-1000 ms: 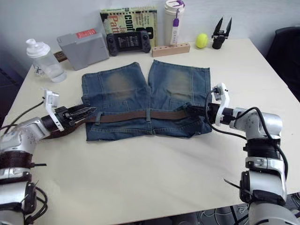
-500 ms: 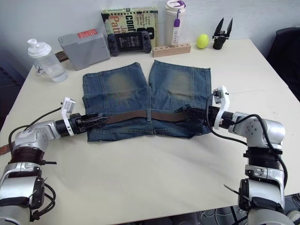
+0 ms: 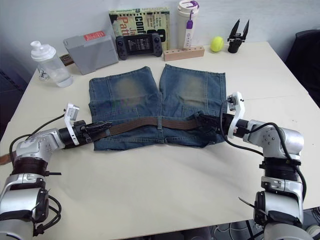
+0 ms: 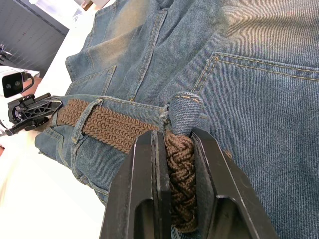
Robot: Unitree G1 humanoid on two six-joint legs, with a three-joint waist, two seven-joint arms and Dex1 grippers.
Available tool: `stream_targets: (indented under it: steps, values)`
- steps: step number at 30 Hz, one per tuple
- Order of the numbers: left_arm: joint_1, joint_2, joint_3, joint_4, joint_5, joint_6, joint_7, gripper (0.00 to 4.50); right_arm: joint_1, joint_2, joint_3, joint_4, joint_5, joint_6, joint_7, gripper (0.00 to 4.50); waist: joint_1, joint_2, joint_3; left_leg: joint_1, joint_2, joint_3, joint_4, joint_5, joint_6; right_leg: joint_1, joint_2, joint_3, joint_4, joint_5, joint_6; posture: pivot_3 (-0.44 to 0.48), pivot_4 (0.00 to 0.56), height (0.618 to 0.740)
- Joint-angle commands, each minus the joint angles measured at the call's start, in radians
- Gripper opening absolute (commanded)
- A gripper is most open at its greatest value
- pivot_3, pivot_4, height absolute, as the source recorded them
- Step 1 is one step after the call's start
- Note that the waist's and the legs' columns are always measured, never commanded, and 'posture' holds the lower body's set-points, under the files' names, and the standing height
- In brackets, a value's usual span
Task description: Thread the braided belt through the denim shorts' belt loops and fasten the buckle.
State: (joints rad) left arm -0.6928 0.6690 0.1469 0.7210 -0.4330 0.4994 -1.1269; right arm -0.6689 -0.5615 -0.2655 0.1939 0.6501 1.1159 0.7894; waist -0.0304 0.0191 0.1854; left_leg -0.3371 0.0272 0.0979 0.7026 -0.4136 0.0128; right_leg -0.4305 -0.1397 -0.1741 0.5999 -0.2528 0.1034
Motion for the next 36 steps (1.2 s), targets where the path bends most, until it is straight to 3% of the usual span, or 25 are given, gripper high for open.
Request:
stream_targets:
  steps: [1,9,17,20,25,29,36]
  values:
    - [0.004,0.001,-0.011,-0.016,0.036,-0.065,-0.016,0.0,-0.001,-0.019,-0.001,-0.023,0.016,-0.02,0.017,0.28,0.0,0.0,0.0,0.0,0.0,0.0,0.0,0.0,0.0,0.0,0.0,0.0,0.0,0.0,0.0,0.0,0.15,0.722]
    - [-0.005,-0.012,0.037,-0.079,0.04,-0.241,0.006,0.0,-0.025,-0.026,-0.005,-0.002,-0.031,-0.194,0.027,0.28,0.002,0.0,0.0,0.0,0.0,0.0,0.001,0.0,0.0,0.0,0.0,0.0,0.0,0.0,0.0,0.0,0.15,0.722]
    - [0.085,-0.018,0.07,-0.203,0.21,-0.893,0.161,0.0,0.032,-0.059,-0.016,-0.071,-0.12,-0.613,0.146,0.28,0.001,0.0,0.0,0.0,0.0,0.0,0.001,0.0,0.0,0.0,-0.001,0.0,0.0,0.0,0.0,0.0,0.15,0.722]
    - [0.204,0.003,0.082,-0.304,0.243,-1.09,0.174,0.0,0.153,-0.111,-0.018,-0.208,-0.104,-0.678,0.253,0.28,0.003,-0.001,0.0,-0.001,0.0,-0.001,0.0,0.0,0.0,-0.001,-0.001,-0.001,0.001,0.0,0.0,0.0,0.15,0.722]
    - [0.495,0.016,0.128,-0.471,0.312,-1.355,0.234,0.0,0.474,-0.256,-0.047,-0.423,-0.038,-0.681,0.461,0.28,0.006,-0.001,0.0,0.0,0.0,-0.001,-0.001,-0.001,0.002,0.0,-0.002,-0.001,-0.001,0.0,0.0,0.0,0.15,0.722]
    - [0.701,0.05,0.147,-0.382,0.428,-1.594,0.279,0.0,0.653,-0.336,-0.003,-0.45,-0.144,-0.766,0.51,0.28,0.005,-0.002,0.0,0.003,0.0,-0.001,0.003,-0.001,0.002,0.005,-0.003,-0.001,-0.002,0.001,0.0,0.0,0.15,0.722]
    - [0.801,0.109,0.114,-0.201,0.592,-1.725,0.42,0.0,0.746,-0.461,0.072,-0.477,-0.179,-0.637,0.469,0.28,0.025,-0.001,-0.002,0.007,0.002,-0.005,0.003,-0.003,0.006,0.005,-0.008,0.001,0.001,0.001,0.0,0.0,0.15,0.722]
